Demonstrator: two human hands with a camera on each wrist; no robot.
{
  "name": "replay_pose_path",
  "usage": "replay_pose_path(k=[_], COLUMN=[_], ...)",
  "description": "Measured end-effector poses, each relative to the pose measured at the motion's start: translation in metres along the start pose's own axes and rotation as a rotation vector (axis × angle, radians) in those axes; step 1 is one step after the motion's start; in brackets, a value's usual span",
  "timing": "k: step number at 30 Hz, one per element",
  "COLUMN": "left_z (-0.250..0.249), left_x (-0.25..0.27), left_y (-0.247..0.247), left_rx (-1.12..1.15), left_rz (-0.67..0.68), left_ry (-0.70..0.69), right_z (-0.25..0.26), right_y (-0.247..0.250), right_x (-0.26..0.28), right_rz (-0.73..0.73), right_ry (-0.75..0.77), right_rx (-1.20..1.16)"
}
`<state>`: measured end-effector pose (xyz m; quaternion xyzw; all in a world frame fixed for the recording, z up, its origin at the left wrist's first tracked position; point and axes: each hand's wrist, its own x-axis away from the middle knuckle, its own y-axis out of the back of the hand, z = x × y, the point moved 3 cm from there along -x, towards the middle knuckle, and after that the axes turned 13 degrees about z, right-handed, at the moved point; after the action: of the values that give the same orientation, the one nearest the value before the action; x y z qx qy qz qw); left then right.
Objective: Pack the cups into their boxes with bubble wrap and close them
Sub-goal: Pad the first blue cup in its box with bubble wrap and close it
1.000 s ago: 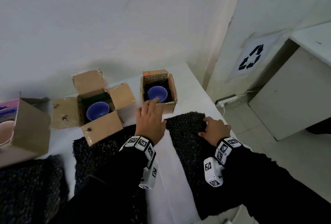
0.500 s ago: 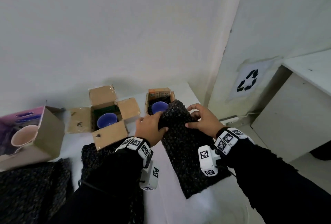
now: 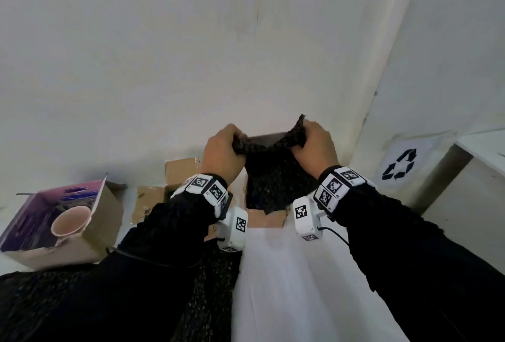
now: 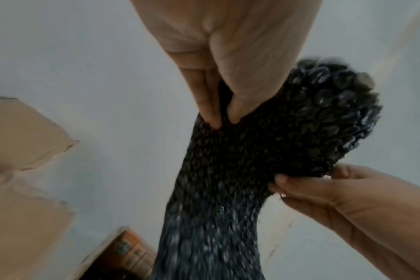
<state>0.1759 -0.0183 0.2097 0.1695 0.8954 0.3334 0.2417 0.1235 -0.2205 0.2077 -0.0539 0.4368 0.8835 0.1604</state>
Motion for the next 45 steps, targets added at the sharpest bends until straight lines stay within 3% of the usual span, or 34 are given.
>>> replay_pose_path(k=[3,7,9,12,15,18,20,26,29,32,35,39,41,45], left_z=[0.000,0.012,0.029,0.060,0.083,0.092,0.093,0.101,0.105,0.107,0.113,0.121,0.120,0.118], left_x=[-0.006,-0.002,0.004,0.018,0.032,0.037,0.038,0.035,0.032,0.027,0.021,0.017,0.020,0.017], left_y=[0.005,-0.010,-0.027,-0.057,-0.083,-0.100,-0.108,-0.123,-0.127,-0.132,-0.136,-0.145,-0.148,-0.141], left_rx=[0.060,-0.026,-0.075,-0.192,-0.359,-0.552,-0.654,-0.554,-0.634,-0.636,-0.739,-0.713,-0.719,-0.699], left_rz=[-0.094,-0.095,-0.019,0.153,0.281,0.346,0.457,0.768,0.723,0.684,0.736,0.700,0.637,0.542], left_ry=[-0.125,-0.217,-0.183,-0.094,-0.101,-0.115,-0.103,-0.040,-0.124,-0.169,-0.153,-0.042,-0.017,-0.047], right_z=[0.006,-0.005,-0.021,-0.040,-0.051,-0.067,-0.077,-0.081,-0.081,-0.074,-0.072,-0.084,-0.087,-0.087], right_y=[0.001,-0.024,-0.042,-0.061,-0.078,-0.103,-0.116,-0.132,-0.145,-0.148,-0.146,-0.153,-0.158,-0.158], right_x=[-0.002,0.004,0.011,0.028,0.044,0.050,0.050,0.044,0.042,0.035,0.029,0.025,0.024,0.027], right_rz=[-0.132,0.002,0.049,0.007,0.033,0.286,0.438,0.743,0.888,0.889,0.902,0.851,0.767,0.450], right_ry=[0.160,0.250,0.234,0.200,0.276,0.347,0.311,0.146,0.085,0.063,0.045,-0.017,-0.034,0.050], right_rx=[-0.195,-0.301,-0.181,0.175,0.329,0.402,0.451,0.550,0.639,0.662,0.653,0.608,0.575,0.473])
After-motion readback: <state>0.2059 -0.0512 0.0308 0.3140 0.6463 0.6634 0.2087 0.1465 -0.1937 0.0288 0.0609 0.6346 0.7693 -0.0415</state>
